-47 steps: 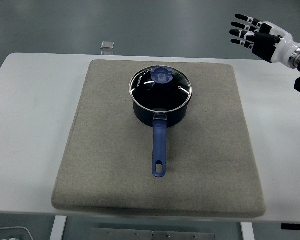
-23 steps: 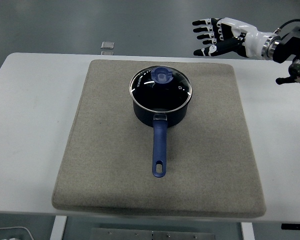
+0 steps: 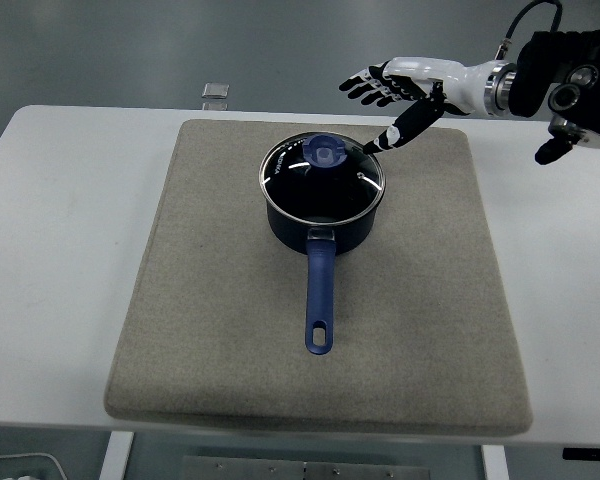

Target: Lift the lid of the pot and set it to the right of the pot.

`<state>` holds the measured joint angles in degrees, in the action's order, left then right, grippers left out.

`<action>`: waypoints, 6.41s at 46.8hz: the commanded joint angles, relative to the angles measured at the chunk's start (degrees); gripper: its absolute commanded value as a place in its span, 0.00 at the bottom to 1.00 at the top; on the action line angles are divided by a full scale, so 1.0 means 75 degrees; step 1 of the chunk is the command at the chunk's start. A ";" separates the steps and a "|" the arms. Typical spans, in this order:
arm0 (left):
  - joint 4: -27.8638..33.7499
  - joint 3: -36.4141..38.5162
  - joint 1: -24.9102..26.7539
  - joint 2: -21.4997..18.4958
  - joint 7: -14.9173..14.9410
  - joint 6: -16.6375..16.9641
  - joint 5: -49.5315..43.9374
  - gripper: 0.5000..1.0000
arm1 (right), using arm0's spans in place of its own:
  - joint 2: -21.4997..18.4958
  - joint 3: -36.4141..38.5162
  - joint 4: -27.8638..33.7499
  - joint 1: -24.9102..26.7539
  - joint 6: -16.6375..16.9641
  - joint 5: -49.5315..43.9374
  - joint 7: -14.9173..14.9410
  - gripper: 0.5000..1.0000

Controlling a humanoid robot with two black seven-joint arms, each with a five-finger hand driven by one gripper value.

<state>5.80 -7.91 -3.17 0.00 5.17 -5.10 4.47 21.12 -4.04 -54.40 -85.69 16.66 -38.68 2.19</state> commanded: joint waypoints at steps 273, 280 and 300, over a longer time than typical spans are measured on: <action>0.0000 0.0000 0.0001 0.0000 0.0002 0.0000 0.0001 1.00 | -0.0331 0.2717 0.2050 0.2132 -0.0264 0.2707 0.0012 0.79; 0.0000 0.0000 0.0001 0.0000 0.0002 0.0000 -0.0010 1.00 | -0.0354 0.3315 0.2214 0.2495 -0.0229 0.3609 0.0001 0.79; 0.0000 0.0000 0.0001 0.0000 0.0002 0.0000 0.0001 1.00 | -0.0413 0.3761 0.2659 0.3105 -0.0241 0.6610 -0.0081 0.79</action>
<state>5.80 -7.91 -3.16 0.00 5.16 -5.10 4.46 17.94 24.19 -34.62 -63.12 14.70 8.45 1.58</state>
